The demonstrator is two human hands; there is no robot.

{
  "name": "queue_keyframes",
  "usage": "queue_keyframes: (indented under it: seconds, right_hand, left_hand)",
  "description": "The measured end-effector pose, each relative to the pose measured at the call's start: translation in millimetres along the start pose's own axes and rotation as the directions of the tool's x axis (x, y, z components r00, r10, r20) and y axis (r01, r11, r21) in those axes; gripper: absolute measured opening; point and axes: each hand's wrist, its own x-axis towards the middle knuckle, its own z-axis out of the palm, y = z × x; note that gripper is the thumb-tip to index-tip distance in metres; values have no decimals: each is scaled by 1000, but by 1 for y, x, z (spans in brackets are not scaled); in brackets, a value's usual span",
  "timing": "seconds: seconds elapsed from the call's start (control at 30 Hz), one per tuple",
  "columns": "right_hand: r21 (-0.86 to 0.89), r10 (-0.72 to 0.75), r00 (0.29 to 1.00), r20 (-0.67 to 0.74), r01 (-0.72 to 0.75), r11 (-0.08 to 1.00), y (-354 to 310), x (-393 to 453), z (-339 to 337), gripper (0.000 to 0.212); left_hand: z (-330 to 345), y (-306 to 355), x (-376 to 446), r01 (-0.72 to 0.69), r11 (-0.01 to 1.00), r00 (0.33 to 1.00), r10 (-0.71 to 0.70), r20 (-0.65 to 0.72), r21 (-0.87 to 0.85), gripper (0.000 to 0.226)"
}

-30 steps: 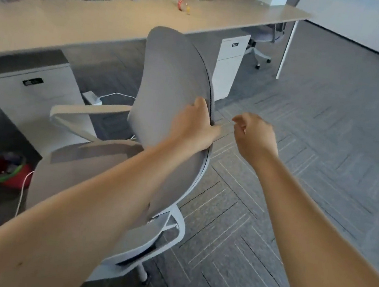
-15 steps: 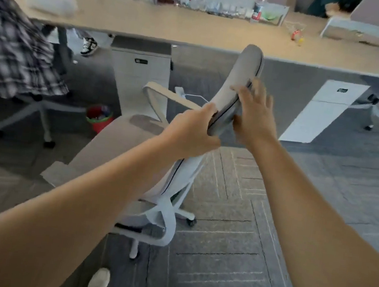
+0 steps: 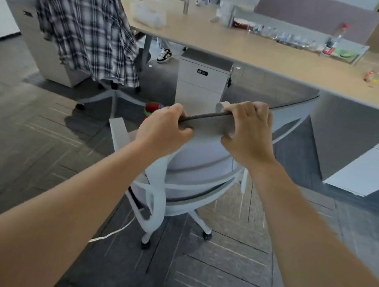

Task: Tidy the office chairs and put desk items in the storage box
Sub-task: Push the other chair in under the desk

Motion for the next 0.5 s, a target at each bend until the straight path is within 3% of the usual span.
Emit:
queue_keyframes:
  seconds: [0.13,0.27,0.37,0.5]
  right_hand:
    - [40,-11,997,-71,14,999,0,-13,-6,49]
    - [-7,136,990,-33,-136,991,15,-19,-16,62]
    - [-44,196,980,-19,-196,980,22,-19,-20,65]
    - [-37,196,981,2,-196,980,18,-19,-23,58]
  left_hand:
    - [-11,-11,-10,48,993,997,-41,-69,112,38]
    - [-8,-6,-18,-9,978,987,43,-156,209,53]
    - [0,10,-20,-134,970,987,149,-58,204,67]
    - [10,22,-15,-101,973,994,92,51,207,70]
